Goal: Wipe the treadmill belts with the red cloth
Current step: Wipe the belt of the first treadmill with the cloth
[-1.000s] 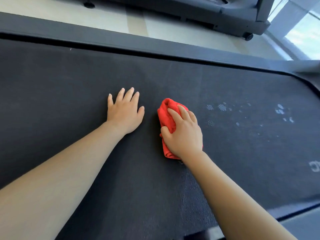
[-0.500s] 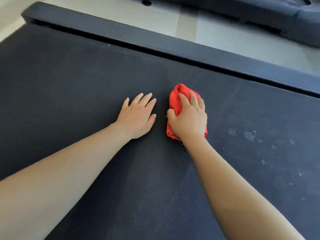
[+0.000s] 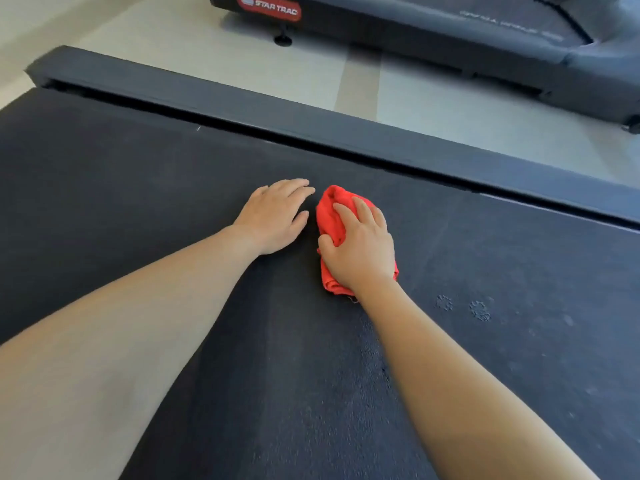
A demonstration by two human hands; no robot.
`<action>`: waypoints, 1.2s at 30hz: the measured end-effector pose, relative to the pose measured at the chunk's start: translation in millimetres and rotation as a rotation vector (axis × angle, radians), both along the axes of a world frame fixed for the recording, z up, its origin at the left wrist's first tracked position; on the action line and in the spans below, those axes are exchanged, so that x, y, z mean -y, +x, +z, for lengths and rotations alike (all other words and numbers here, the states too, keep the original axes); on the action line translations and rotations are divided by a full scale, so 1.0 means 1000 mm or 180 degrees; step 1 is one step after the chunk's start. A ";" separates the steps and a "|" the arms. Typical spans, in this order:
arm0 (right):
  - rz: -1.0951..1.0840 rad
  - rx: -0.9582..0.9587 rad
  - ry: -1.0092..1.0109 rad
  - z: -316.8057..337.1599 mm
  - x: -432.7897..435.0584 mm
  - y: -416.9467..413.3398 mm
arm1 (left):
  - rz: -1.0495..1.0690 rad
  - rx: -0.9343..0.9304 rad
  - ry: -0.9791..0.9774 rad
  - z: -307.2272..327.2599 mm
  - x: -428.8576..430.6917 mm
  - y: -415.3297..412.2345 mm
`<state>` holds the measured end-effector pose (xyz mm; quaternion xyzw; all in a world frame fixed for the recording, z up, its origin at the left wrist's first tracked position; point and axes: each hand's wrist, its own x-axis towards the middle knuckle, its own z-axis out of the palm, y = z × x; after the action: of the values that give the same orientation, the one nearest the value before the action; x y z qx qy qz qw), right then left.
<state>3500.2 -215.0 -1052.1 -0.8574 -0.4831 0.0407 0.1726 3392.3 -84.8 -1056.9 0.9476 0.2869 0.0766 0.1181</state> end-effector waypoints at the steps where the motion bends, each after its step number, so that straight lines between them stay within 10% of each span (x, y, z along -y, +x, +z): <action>1: 0.0007 0.0014 0.0019 0.000 -0.003 0.003 | -0.0125 -0.0040 0.0043 -0.001 -0.006 0.003; 22: -0.0384 0.0207 0.0192 -0.006 -0.081 0.029 | -0.0818 0.0179 0.0073 -0.031 -0.046 -0.024; 36: -0.0204 0.0199 0.0134 -0.003 0.050 -0.025 | -0.0748 -0.0278 0.0195 -0.019 -0.019 -0.042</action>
<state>3475.7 -265.3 -1055.2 -0.8695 -0.4613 -0.0019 0.1766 3350.7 -65.6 -1076.2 0.9802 0.1763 0.0296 0.0846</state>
